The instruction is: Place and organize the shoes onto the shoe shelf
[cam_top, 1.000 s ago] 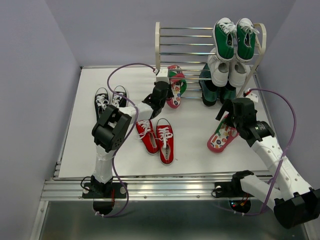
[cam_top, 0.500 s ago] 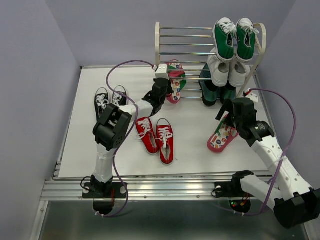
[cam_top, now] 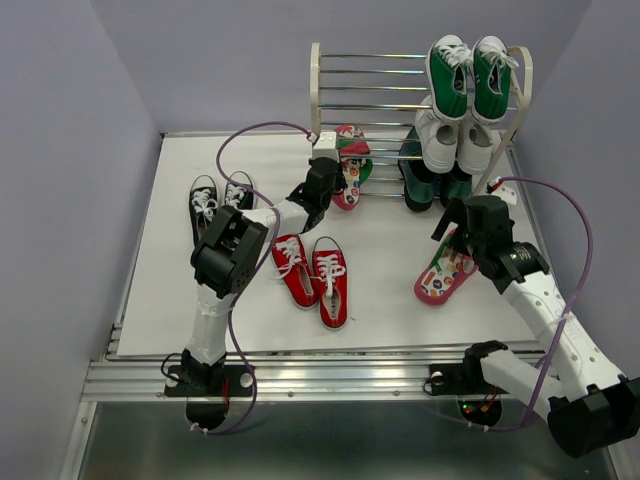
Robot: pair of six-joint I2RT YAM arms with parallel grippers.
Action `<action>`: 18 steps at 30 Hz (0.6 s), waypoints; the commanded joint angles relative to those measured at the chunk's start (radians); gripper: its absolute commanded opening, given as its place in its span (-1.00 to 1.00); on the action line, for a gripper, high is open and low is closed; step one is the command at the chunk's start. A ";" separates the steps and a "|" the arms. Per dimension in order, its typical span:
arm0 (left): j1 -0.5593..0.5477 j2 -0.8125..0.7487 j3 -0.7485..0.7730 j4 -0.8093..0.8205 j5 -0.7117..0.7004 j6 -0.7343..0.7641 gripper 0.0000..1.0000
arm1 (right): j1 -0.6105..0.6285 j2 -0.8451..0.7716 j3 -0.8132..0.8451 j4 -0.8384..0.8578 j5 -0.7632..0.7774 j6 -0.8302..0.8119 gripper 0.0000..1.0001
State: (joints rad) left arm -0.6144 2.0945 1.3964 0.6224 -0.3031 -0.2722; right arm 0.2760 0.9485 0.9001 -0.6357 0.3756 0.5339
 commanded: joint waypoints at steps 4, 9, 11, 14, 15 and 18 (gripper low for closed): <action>0.010 -0.016 0.090 0.106 -0.010 0.021 -1.00 | -0.001 -0.008 -0.001 0.042 0.023 -0.008 1.00; 0.018 -0.013 0.093 0.100 -0.033 0.007 -1.00 | -0.001 -0.004 0.003 0.042 0.017 -0.005 1.00; 0.021 -0.011 0.092 0.099 -0.036 0.001 -0.99 | -0.001 -0.002 0.003 0.044 0.016 -0.005 1.00; 0.021 -0.014 0.089 0.097 -0.048 -0.002 -0.33 | -0.001 -0.001 0.003 0.044 0.016 -0.003 1.00; 0.021 -0.014 0.087 0.097 -0.050 -0.002 -0.18 | -0.001 -0.001 0.002 0.044 0.014 -0.005 1.00; 0.019 -0.022 0.082 0.096 -0.048 -0.001 -0.07 | -0.001 -0.004 0.002 0.044 0.014 -0.003 1.00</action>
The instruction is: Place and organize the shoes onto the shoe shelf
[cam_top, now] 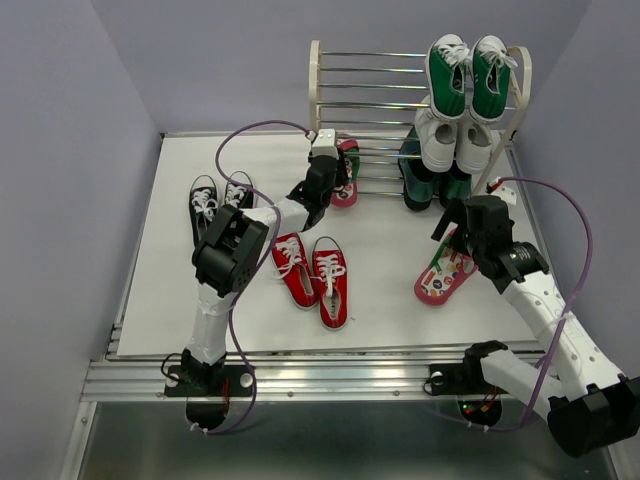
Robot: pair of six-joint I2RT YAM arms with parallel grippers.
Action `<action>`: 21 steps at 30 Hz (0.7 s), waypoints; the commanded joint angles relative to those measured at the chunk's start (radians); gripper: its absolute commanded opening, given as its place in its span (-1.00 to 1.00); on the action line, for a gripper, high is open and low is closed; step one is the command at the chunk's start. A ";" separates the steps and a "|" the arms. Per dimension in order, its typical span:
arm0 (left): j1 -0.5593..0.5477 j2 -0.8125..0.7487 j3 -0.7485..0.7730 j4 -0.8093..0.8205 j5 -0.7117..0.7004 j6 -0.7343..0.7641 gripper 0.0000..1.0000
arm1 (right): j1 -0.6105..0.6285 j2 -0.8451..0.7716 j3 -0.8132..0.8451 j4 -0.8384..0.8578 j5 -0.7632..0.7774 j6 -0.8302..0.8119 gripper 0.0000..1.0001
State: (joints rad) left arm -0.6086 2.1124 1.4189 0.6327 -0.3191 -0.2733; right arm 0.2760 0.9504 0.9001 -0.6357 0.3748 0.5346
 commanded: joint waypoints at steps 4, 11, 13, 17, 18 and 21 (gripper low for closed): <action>0.015 -0.040 0.061 0.078 -0.031 0.002 0.02 | -0.001 -0.010 0.000 0.044 0.012 -0.004 1.00; 0.015 -0.080 0.029 0.068 0.003 -0.013 0.15 | -0.001 -0.030 -0.004 0.044 -0.004 -0.008 1.00; 0.013 -0.106 0.006 0.067 0.014 -0.024 0.25 | -0.001 -0.038 -0.004 0.042 -0.010 -0.005 1.00; 0.000 -0.166 -0.054 0.048 0.026 -0.043 0.41 | -0.001 -0.068 -0.003 0.004 -0.010 0.016 1.00; -0.006 -0.181 -0.081 0.044 0.028 -0.046 0.42 | -0.001 -0.073 0.000 -0.025 -0.005 0.025 1.00; -0.029 -0.264 -0.138 0.001 0.055 -0.061 0.48 | -0.001 -0.090 0.005 -0.091 0.010 0.065 1.00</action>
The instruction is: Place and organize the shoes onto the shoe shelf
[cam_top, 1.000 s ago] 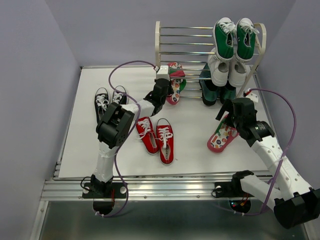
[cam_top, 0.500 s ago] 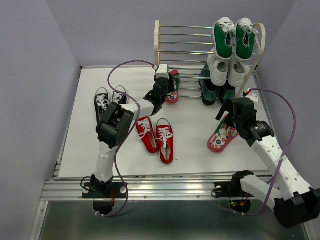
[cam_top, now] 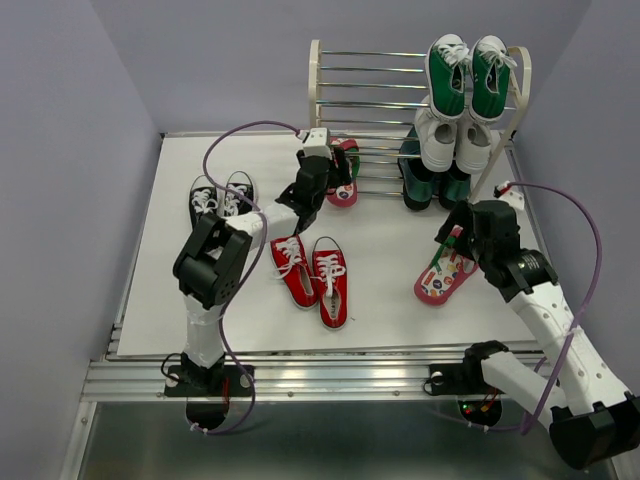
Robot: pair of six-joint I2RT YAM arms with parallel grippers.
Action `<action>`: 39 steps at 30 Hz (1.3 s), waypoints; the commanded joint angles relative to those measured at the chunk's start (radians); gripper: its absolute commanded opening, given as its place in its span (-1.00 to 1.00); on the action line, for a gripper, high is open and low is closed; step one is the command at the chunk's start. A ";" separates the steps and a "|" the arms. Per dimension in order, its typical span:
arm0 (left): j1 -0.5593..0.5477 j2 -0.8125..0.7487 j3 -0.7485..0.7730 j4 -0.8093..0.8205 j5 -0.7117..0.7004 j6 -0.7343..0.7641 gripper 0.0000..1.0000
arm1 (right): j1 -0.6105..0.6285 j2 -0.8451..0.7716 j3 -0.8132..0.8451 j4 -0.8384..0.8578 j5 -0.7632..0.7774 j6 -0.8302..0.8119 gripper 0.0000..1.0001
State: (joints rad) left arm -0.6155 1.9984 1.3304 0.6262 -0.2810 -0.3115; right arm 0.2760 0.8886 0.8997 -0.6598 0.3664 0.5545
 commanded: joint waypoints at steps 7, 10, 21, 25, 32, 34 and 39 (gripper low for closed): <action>-0.098 -0.340 -0.229 -0.062 0.063 -0.072 0.61 | -0.001 -0.036 -0.019 -0.226 0.014 0.158 1.00; -0.136 -0.423 -0.292 -0.100 0.057 -0.080 0.66 | -0.001 -0.013 -0.033 -0.285 0.020 0.222 1.00; -0.164 -0.662 -0.491 -0.252 0.060 -0.156 0.75 | -0.001 0.187 -0.156 -0.189 0.100 0.335 1.00; -0.164 -0.737 -0.557 -0.266 0.028 -0.161 0.98 | -0.001 0.234 -0.154 -0.120 0.166 0.335 1.00; -0.164 -0.796 -0.589 -0.293 0.011 -0.178 0.98 | -0.011 0.257 -0.153 -0.093 0.259 0.360 0.86; -0.164 -0.805 -0.591 -0.299 0.003 -0.182 0.98 | -0.021 0.257 -0.169 -0.089 0.276 0.383 0.69; -0.164 -0.822 -0.602 -0.301 -0.012 -0.184 0.98 | -0.031 0.257 -0.203 -0.017 0.269 0.358 0.43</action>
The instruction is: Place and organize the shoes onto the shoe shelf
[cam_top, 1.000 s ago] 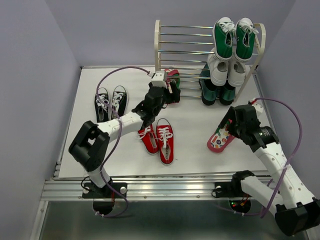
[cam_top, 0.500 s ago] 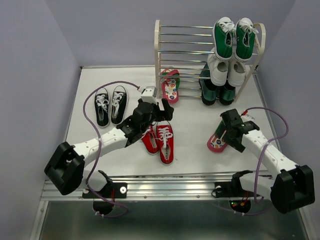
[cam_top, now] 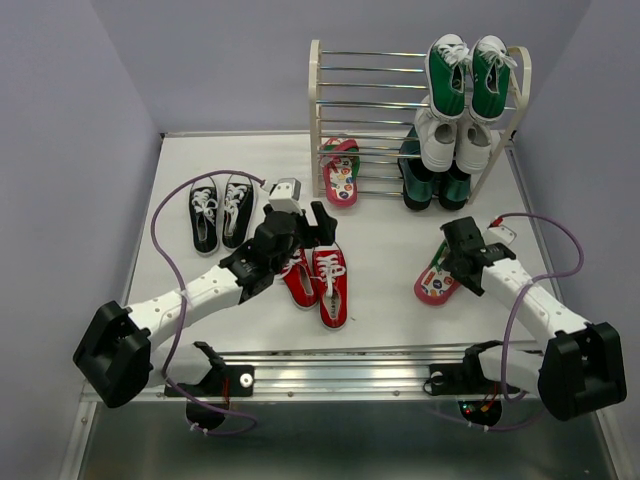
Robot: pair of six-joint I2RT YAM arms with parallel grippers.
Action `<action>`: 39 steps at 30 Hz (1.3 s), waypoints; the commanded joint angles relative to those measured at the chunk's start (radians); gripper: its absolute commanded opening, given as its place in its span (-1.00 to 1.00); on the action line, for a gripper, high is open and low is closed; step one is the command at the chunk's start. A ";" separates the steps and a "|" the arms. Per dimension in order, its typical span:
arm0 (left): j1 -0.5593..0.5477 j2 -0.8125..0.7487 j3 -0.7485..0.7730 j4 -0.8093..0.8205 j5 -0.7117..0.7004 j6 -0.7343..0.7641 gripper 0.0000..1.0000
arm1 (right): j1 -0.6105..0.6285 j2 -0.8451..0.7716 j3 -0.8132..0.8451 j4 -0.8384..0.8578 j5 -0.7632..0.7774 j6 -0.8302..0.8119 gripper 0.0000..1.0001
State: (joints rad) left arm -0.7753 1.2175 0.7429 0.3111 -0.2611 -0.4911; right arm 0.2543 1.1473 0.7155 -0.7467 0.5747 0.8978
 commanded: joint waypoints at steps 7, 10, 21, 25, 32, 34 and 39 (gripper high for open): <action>-0.004 -0.053 -0.017 0.010 -0.056 -0.007 0.98 | -0.018 0.037 -0.031 0.136 0.080 -0.011 0.24; -0.004 -0.056 -0.019 0.008 -0.061 -0.007 0.98 | -0.027 0.058 -0.034 0.162 0.079 -0.017 0.02; -0.004 -0.075 -0.027 -0.003 -0.089 -0.004 0.98 | -0.036 -0.009 -0.031 0.191 0.097 -0.089 -0.99; -0.004 -0.075 -0.022 -0.003 -0.090 0.003 0.98 | -0.036 -0.075 -0.013 0.196 0.005 -0.224 -0.99; -0.004 -0.072 -0.024 0.014 -0.109 0.013 0.98 | -0.036 -0.150 0.013 0.237 -0.306 -0.385 -0.99; -0.004 -0.067 -0.020 0.017 -0.109 0.016 0.98 | -0.036 -0.155 0.024 0.233 -0.380 -0.410 -0.99; -0.004 -0.062 -0.017 0.020 -0.113 0.020 0.98 | -0.024 -0.181 0.036 0.282 -0.590 -0.488 -0.99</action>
State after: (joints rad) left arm -0.7753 1.1732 0.7273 0.2874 -0.3466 -0.4942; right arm 0.2222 1.0107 0.6800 -0.5880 0.1787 0.4900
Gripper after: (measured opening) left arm 0.986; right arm 0.086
